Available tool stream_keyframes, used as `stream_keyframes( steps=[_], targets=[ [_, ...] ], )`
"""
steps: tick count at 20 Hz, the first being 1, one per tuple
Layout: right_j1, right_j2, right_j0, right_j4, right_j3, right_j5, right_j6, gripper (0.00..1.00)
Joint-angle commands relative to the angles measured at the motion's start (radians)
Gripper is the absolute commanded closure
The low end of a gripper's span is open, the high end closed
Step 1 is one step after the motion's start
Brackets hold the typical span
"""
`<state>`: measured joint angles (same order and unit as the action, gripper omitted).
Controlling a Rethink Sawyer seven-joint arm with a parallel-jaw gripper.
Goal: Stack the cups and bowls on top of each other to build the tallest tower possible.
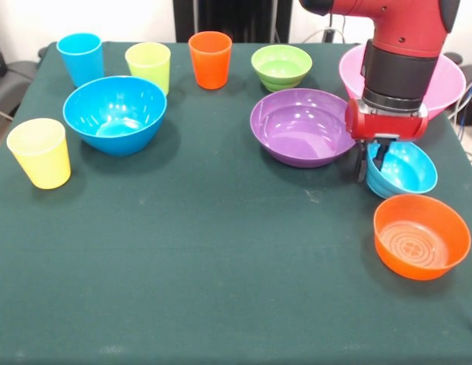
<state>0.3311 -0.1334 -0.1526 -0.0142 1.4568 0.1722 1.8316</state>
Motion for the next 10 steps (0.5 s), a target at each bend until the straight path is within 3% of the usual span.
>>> stream_keyframes(
  steps=[1,10],
  targets=[
    [-0.079,0.07,0.04,-0.031,-0.041,-0.017,0.081,1.0],
    [-0.084,0.071,0.043,-0.025,-0.041,-0.016,0.093,1.0]
  ],
)
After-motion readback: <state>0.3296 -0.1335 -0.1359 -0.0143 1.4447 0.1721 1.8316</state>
